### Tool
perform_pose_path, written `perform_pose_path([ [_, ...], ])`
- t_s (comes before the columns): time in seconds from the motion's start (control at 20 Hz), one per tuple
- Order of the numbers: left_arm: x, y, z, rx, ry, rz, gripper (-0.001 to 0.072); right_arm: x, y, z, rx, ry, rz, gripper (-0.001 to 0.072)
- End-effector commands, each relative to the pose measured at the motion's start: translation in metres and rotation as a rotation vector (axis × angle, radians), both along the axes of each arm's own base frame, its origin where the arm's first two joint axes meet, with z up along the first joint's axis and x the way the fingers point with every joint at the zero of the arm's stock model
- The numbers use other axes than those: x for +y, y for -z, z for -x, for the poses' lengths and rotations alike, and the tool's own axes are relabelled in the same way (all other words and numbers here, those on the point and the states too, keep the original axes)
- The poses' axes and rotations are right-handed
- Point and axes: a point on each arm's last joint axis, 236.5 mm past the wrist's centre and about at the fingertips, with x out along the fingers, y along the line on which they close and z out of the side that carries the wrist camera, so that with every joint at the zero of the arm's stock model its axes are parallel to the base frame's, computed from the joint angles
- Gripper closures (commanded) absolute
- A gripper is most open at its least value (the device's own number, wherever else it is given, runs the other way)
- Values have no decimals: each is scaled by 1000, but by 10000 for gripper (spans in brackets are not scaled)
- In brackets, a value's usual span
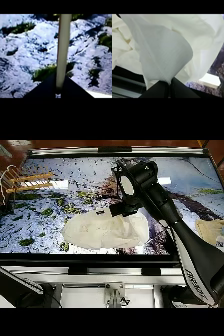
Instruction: Fold the shirts.
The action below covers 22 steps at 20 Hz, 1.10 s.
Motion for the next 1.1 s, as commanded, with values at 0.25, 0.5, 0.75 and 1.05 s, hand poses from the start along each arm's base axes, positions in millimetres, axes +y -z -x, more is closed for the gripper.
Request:
perform_pose_path([
  [0.25,-13,-43,-18,-112,31,15,653,0,0,0,-2,-25,8,629],
  [0.5,-25,-106,-36,-217,57,-70,654,-5,1,4,18,-26,26,629],
  [0.75,-42,-216,-40,-389,49,-178,655,-32,-12,7,15,-8,127,629],
  [1.05,-145,-318,-18,-507,156,-72,655,-70,-60,-14,-128,-34,260,630],
])
